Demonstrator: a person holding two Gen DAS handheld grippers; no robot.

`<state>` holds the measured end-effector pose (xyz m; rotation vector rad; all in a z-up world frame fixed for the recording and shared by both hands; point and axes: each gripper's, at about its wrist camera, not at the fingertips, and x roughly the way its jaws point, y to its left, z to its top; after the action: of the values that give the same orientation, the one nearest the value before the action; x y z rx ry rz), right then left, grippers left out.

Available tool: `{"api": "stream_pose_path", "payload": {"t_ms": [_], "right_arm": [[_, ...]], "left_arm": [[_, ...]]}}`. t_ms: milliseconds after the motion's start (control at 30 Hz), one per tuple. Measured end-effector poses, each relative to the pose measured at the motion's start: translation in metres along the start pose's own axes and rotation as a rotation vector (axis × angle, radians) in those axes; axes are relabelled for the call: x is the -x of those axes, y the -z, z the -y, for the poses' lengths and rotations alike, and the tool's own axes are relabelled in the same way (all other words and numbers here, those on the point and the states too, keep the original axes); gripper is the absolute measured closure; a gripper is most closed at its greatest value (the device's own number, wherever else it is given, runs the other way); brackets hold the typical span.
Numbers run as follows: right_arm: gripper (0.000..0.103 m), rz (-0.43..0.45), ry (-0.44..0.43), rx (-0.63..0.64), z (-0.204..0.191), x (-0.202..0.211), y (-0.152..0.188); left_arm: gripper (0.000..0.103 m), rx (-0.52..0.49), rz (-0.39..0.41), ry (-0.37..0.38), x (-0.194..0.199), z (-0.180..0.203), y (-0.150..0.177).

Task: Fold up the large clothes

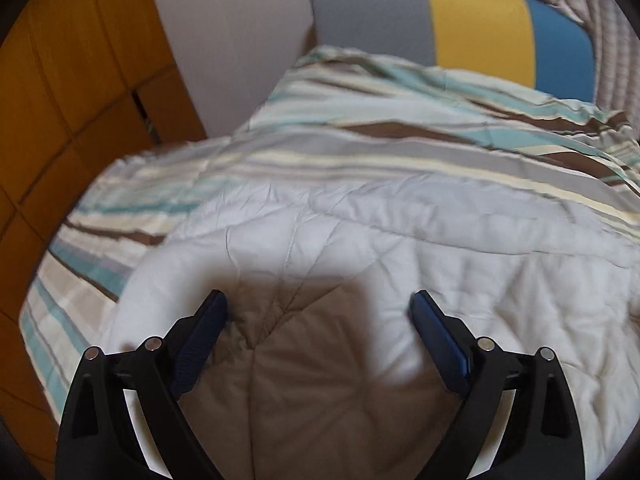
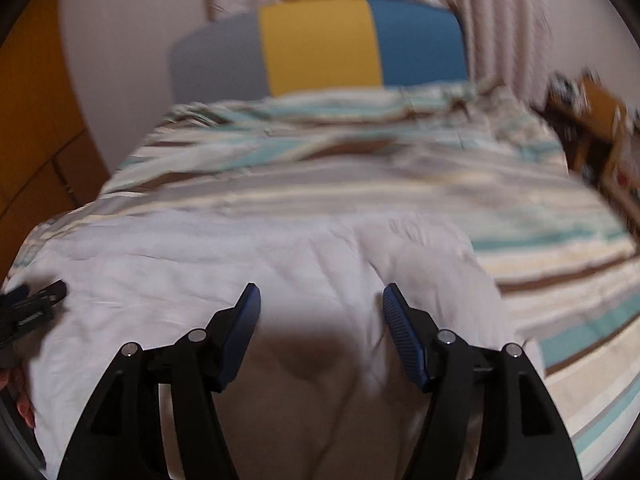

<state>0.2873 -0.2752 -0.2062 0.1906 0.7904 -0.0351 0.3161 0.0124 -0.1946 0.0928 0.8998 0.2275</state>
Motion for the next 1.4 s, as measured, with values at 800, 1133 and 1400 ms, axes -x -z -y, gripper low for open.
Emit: {"api": "stream_pose_path", "payload": {"t_ms": [800,1133,1400], "right_arm": [[0.035,0.098,-0.124,0.041,-0.045,0.091,0.054],[0.067,0.107,-0.226,0.1,-0.095,0.119,0.09],[0.079,0.092,-0.257,0.135,-0.113,0.125,0.117]], "left_arm": [[0.003,0.303,0.168,0.15,0.086,-0.106,0.064],[0.003,0.451,0.169,0.138,0.112,-0.169,0.126],[0.012,0.472,0.138,0.274,0.117,-0.174,0.172]]}}
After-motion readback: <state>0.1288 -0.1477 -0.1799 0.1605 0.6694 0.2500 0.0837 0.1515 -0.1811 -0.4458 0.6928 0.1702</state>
